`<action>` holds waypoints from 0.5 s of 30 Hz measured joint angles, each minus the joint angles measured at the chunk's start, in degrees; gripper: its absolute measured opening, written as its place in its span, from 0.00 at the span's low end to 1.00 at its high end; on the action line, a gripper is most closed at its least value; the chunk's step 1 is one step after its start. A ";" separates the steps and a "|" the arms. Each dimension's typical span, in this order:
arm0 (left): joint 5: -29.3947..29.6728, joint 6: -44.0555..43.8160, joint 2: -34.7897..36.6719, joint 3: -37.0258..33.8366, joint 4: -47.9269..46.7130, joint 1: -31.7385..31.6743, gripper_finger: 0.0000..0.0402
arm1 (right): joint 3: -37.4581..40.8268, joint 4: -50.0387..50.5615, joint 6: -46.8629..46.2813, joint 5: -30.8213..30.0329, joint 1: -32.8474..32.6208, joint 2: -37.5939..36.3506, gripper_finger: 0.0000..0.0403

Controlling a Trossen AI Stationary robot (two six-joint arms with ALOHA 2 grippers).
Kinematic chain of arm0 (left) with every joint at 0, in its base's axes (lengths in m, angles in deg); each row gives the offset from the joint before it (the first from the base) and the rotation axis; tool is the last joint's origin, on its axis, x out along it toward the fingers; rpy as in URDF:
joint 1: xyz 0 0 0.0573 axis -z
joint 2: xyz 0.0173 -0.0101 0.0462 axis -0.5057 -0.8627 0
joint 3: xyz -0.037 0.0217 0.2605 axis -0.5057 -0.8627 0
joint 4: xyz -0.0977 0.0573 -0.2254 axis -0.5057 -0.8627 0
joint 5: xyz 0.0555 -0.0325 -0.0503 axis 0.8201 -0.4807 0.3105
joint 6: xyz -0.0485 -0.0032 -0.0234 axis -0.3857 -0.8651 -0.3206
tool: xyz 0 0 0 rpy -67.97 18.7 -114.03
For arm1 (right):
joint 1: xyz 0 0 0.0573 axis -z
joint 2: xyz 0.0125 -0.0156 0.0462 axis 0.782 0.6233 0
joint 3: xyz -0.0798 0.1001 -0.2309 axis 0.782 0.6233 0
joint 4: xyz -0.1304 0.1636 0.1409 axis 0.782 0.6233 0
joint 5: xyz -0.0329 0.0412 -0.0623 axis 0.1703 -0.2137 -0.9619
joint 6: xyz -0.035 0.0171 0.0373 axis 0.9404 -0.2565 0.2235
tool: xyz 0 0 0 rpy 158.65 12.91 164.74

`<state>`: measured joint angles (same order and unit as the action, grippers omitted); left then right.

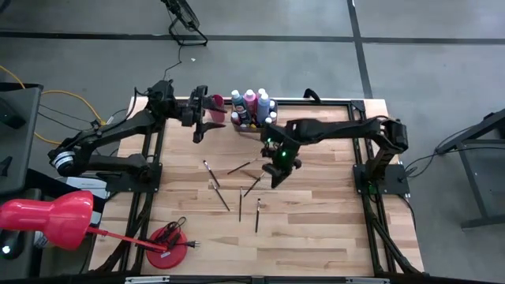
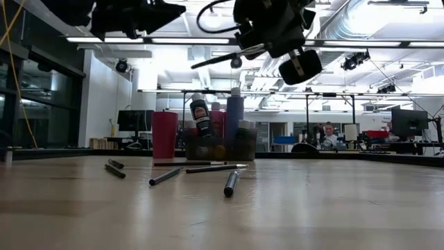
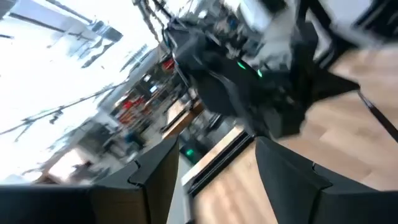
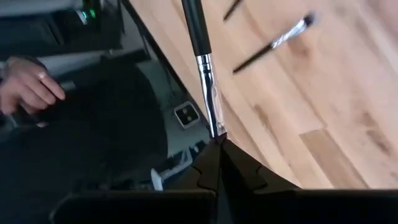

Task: Pick & Place Paint Supplies
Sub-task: Put the black paint brush into the pink cup

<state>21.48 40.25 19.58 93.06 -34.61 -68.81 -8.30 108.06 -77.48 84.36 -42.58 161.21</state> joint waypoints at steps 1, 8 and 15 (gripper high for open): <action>1.80 2.52 0.71 0.00 -1.68 0.68 0.52 | 0.00 -0.67 -0.63 -0.68 0.71 -0.64 0.01; 19.26 22.13 4.61 0.00 -11.11 7.99 0.52 | -0.04 -11.19 -7.18 -7.76 5.42 -3.15 0.01; 35.65 39.80 4.66 0.00 -15.53 16.94 0.52 | -0.04 -26.52 -14.20 -8.35 7.79 -3.18 0.01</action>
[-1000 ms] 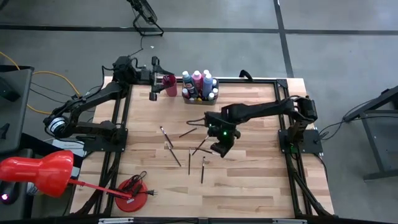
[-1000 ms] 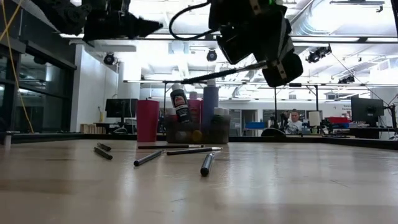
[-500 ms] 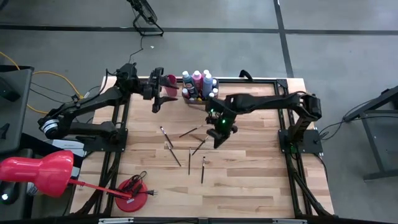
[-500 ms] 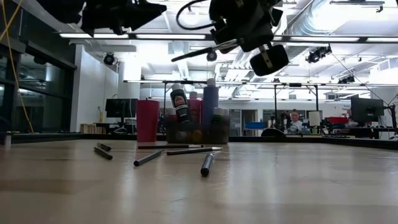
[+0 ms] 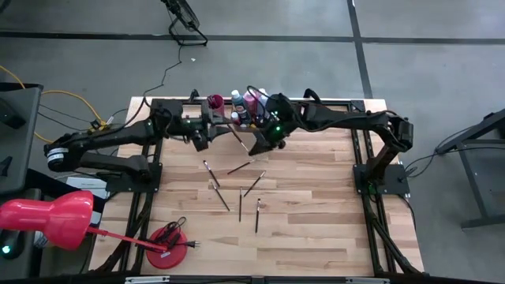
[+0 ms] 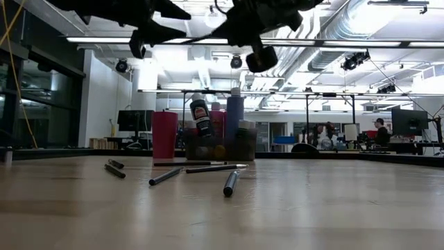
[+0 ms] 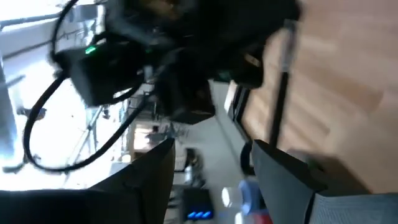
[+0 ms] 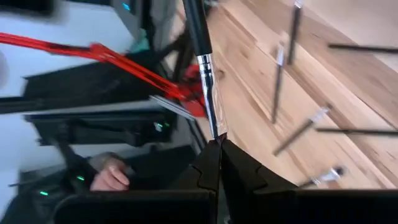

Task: Pick & Place Paint Supplies
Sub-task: Put the black paint brush into the pink cup

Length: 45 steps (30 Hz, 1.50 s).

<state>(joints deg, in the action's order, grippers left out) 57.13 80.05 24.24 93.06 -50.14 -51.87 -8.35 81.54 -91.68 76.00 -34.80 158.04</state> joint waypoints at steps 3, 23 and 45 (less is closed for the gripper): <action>5.63 6.31 0.00 0.00 -1.24 3.09 0.52 | 0.00 -3.64 -1.79 0.38 0.34 0.00 0.01; 16.34 17.32 -4.61 -0.02 -1.70 7.78 0.38 | 0.00 -9.92 -4.73 0.08 -0.59 0.00 0.01; 15.83 -9.21 -2.25 0.01 -2.16 1.65 0.05 | 0.00 -9.18 5.29 -5.55 0.40 -1.82 0.01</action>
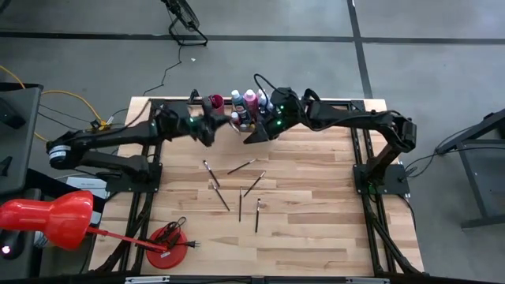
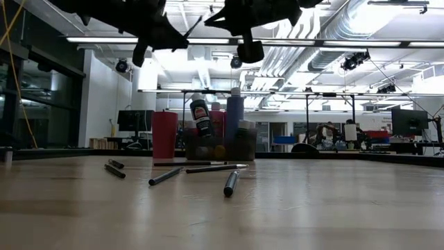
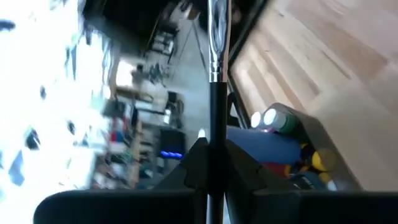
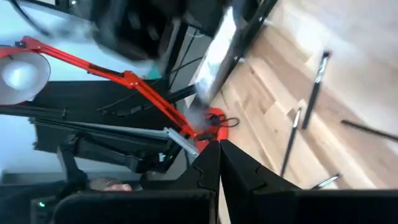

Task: Pick & Place Paint Supplies
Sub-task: Put the black paint brush into the pink cup

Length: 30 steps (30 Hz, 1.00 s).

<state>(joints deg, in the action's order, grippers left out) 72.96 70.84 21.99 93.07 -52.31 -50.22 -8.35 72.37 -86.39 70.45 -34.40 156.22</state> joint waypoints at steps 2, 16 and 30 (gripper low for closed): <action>-3.65 -5.98 0.93 -0.03 -0.40 -4.15 0.05 | 0.00 -0.39 1.32 -0.88 0.26 -0.44 0.01; -33.45 -31.91 -1.82 -0.07 4.49 -30.57 0.05 | -0.04 -0.03 5.57 -7.25 -0.51 -1.44 0.01; -49.18 -53.59 -15.88 -0.05 23.39 -38.48 0.05 | -0.04 0.06 7.31 -9.89 -0.58 -1.42 0.01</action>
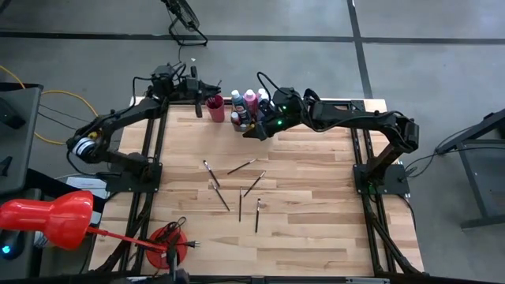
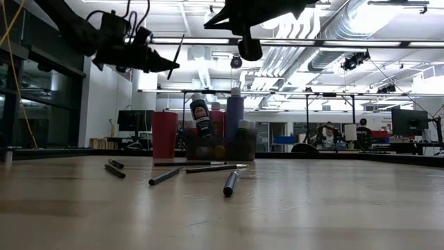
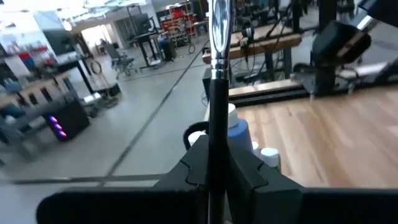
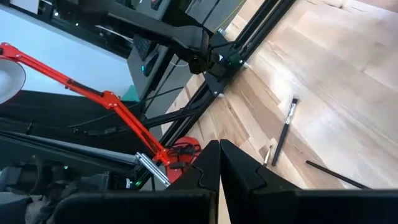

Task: Pick & Place Paint Supplies
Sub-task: Put the black paint brush into the pink cup

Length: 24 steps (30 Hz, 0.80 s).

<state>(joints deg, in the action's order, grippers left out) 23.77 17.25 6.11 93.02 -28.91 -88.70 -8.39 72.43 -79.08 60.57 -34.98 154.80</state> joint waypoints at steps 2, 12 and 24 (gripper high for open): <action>-0.71 -3.18 -1.52 0.00 1.78 -0.85 0.05 | 0.00 0.02 0.29 -0.01 0.00 0.00 0.01; -2.52 -8.18 -6.64 -0.85 3.62 -3.74 0.05 | 0.00 0.04 2.23 -1.46 -1.17 0.00 0.01; 3.96 -7.99 -7.16 -8.33 4.25 -3.59 0.05 | 0.02 0.87 3.30 -4.24 -1.86 0.01 0.01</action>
<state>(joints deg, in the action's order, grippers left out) 27.73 9.26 -1.05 84.68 -24.67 -92.29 -8.37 73.30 -75.78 56.32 -36.83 154.82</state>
